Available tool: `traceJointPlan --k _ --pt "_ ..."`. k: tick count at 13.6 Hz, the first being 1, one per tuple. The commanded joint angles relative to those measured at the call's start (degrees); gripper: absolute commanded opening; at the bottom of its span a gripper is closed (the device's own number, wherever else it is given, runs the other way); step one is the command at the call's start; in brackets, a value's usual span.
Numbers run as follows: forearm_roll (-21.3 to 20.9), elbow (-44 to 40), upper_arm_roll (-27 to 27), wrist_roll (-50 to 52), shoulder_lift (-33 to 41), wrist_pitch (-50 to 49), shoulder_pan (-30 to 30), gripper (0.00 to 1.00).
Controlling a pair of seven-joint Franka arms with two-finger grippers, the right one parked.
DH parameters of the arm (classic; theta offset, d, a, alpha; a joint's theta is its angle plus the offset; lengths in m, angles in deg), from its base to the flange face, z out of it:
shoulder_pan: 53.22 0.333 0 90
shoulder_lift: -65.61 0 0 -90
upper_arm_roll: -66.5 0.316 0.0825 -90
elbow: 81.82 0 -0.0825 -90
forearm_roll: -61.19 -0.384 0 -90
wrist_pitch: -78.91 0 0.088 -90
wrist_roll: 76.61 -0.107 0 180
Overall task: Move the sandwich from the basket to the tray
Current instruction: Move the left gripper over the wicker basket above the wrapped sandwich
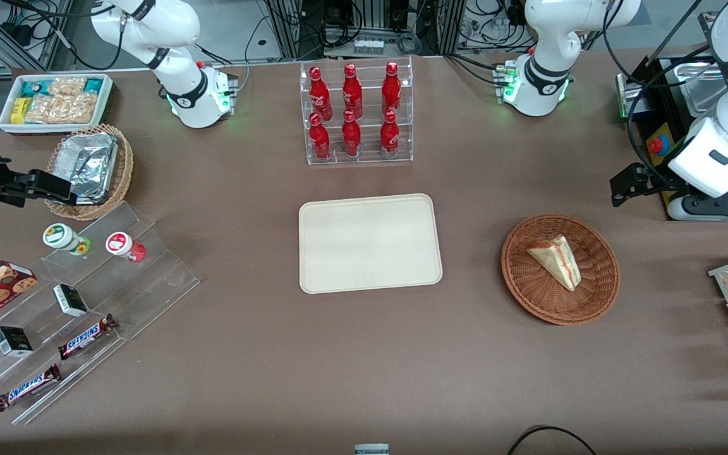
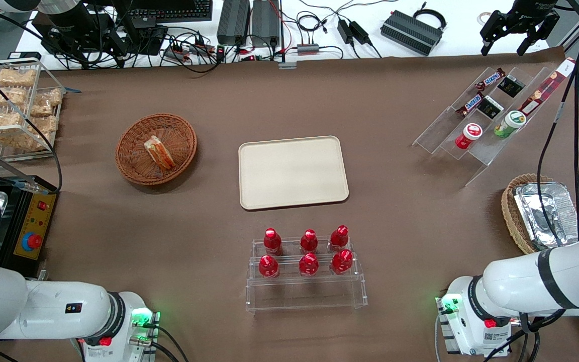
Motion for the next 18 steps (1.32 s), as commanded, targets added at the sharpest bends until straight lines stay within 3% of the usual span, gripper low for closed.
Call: traceJointPlan --k 1,6,10,18 --pt "0.5 -1.5 0.0 -0.1 -0.3 -3.2 0.3 1.00" --pt "-0.4 0.8 0.1 0.0 -3.2 -0.5 0.5 1.00" --pt "-0.4 13.4 0.1 2.1 -2.6 13.7 1.0 1.00" --pt "-0.3 27.4 0.0 19.5 -3.1 29.9 1.0 1.00"
